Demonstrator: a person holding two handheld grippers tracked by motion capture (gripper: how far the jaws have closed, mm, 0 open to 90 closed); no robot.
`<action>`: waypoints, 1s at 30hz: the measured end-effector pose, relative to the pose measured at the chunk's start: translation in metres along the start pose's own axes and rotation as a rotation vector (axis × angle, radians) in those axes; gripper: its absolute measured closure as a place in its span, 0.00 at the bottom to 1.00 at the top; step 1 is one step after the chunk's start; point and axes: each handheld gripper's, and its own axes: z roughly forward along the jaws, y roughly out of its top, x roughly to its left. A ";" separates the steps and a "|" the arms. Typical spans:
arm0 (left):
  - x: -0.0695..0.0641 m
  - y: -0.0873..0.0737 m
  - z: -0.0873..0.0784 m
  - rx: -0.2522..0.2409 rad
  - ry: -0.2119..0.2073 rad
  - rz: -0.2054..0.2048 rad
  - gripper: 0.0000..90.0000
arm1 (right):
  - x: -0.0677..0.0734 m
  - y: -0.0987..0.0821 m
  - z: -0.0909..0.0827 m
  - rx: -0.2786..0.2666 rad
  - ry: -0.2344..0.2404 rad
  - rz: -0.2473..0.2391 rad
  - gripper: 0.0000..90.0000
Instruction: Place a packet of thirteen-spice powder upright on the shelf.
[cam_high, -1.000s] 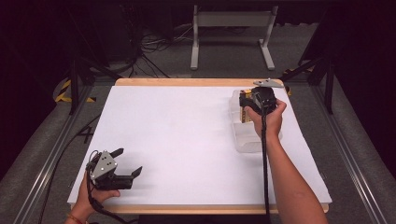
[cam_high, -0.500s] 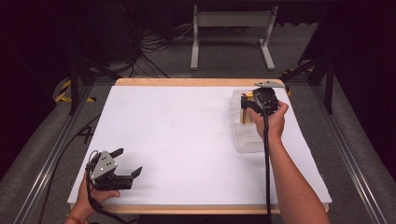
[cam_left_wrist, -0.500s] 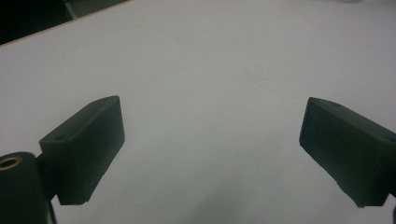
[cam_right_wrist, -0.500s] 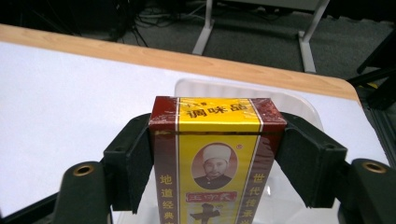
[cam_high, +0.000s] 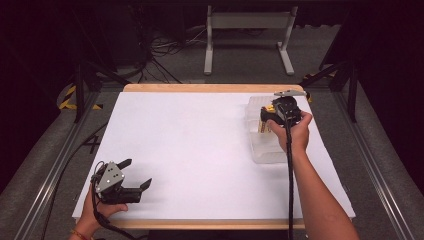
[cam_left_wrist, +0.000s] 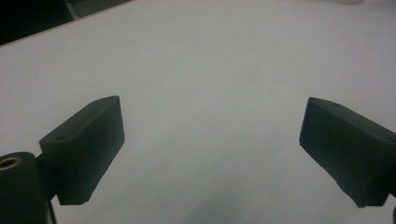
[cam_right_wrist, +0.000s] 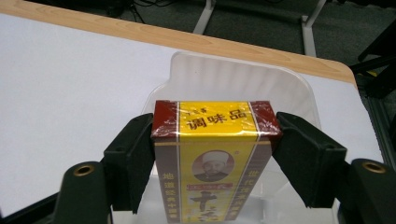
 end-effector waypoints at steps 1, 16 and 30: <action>0.000 0.000 0.000 -0.001 -0.001 0.000 0.08 | 0.000 0.000 0.000 0.003 0.003 0.002 0.35; 0.001 -0.001 -0.001 -0.002 0.002 -0.003 0.08 | 0.001 -0.006 -0.001 0.007 0.005 -0.025 0.36; 0.001 -0.001 -0.001 0.000 0.000 -0.007 0.08 | -0.002 -0.009 -0.003 0.003 0.030 -0.071 0.36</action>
